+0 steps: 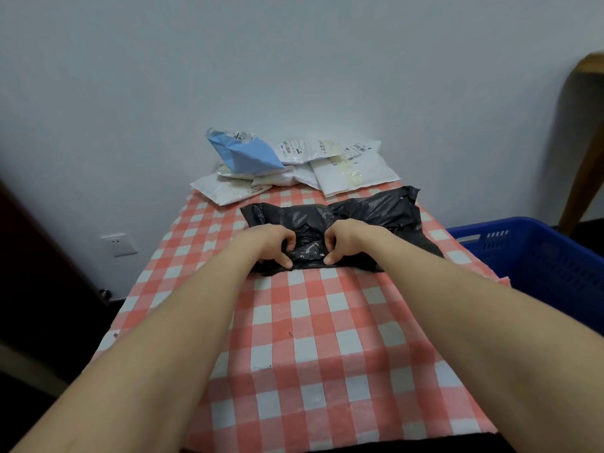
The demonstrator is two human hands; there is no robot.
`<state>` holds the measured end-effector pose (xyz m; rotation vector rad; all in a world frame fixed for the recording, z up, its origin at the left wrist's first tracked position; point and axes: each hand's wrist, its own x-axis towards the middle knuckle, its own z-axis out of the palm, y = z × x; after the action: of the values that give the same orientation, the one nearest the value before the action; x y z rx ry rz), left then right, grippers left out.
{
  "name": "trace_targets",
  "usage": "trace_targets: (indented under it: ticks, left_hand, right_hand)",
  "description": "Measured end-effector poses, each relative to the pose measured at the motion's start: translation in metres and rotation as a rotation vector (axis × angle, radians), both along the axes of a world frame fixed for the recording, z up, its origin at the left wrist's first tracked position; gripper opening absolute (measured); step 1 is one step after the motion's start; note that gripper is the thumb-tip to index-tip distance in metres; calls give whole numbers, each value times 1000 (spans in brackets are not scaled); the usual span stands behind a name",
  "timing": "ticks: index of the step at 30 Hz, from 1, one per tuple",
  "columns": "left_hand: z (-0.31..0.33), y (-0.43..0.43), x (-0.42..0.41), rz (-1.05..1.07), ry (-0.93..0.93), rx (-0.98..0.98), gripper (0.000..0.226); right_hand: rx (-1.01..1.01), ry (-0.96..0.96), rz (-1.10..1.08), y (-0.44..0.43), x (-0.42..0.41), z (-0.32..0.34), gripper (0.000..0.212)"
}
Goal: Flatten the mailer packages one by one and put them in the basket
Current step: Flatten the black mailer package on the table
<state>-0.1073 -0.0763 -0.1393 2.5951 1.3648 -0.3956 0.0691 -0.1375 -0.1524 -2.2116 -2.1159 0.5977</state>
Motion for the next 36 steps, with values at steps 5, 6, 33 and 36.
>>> trace_targets:
  ticks: [5,6,33,36]
  left_hand:
    - [-3,3,3,-71,-42,14,21]
    - [-3,3,4,-78,-43,9,20]
    - [-5,33,30,-18,-114,169,34]
    - [-6,31,34,-29,-123,206,18]
  right_hand:
    - [-6,-5,-1,3,0,0,19]
    - [-1,-9,8,3,-1,1,18]
    - [54,-35,-6,43,-10,4,40]
    - [96,-62,3,44,-12,0,27]
